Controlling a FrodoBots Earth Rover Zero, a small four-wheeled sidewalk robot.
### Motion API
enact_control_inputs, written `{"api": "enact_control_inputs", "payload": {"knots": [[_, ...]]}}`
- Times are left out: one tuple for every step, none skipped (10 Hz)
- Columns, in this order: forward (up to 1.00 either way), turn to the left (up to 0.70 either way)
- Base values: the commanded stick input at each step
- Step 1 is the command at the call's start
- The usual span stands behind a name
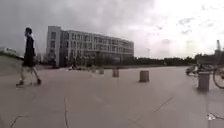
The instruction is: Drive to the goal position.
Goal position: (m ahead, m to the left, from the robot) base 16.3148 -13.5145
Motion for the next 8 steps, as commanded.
{"api": "enact_control_inputs", "payload": {"knots": [[0.70,0.00],[0.70,0.00],[0.70,0.00],[0.70,0.00],[0.70,0.00],[0.70,0.00],[0.70,0.00],[0.70,0.00]]}}
